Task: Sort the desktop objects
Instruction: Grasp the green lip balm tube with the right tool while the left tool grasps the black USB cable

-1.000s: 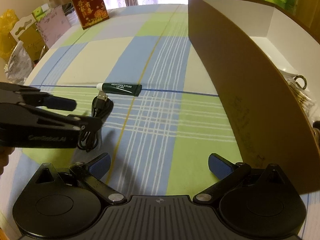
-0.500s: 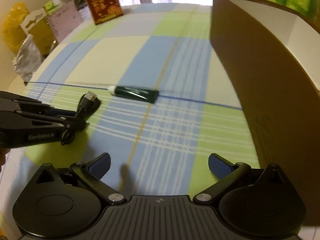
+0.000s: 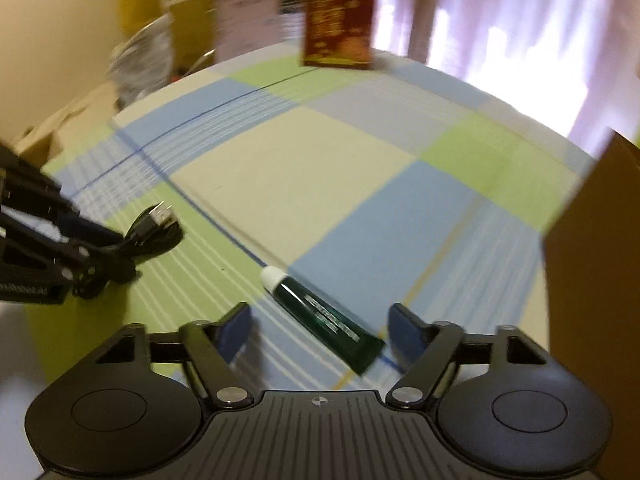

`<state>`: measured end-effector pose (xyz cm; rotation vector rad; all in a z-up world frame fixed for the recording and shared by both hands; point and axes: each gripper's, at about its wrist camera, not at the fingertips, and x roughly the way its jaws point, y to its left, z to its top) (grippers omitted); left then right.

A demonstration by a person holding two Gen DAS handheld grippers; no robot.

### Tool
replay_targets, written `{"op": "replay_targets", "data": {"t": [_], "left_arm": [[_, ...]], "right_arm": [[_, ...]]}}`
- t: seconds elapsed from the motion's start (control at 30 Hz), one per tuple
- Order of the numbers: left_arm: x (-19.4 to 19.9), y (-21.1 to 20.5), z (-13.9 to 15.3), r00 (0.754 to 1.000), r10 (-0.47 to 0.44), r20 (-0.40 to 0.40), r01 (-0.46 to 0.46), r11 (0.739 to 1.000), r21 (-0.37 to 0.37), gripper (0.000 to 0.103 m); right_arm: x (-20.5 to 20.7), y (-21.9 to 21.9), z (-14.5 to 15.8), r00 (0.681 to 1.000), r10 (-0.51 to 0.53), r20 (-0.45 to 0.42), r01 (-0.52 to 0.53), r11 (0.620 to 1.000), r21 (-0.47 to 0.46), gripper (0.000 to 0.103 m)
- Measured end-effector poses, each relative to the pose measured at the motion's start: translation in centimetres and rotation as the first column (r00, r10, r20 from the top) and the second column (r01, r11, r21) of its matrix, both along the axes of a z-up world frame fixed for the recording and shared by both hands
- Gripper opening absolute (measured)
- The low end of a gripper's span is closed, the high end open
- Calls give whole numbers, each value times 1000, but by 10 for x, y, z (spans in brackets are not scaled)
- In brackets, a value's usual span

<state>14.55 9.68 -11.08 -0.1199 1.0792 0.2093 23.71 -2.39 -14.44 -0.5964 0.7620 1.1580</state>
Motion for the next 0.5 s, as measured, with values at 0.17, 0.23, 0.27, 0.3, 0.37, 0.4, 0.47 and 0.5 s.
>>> {"op": "replay_targets", "data": {"t": [0.17,0.23,0.27,0.3,0.37,0.4,0.47,0.5], "left_arm": [[0,1,0,1000,2,4,-2,1000,-3,18],[-1,0,0,1000,2,6,-2,1000,-1,17],[0,0,0,1000,0,6,0,1000,0,17],[0,-1,-1,1000,-3,5,3,1000,0,17],[0,-2,0,1000,-14,2,14,1000,-1,17],[0,-3,0,1000,-21,1,21,1000,-5,17],[-2,-7,0,999,-40,1,40,999,-8,16],[-3,-10,0,998,-55,1,55,998,-11,16]], "right_arm": [[-3,0,2,997,65,-42,-66,998,-23,15],[-5,-3,3,995,55,-80,-57,998,-18,12],[-10,-6,3,996,52,-70,-54,998,-29,12],[-15,-9,4,997,42,-71,-45,998,-37,12],[-25,-18,6,995,10,-97,-15,999,-50,12],[-29,-24,8,994,-6,-110,0,999,-54,12],[-39,-38,10,990,-51,-132,43,997,-64,12],[-45,-46,11,987,-71,-143,62,996,-69,12]]}}
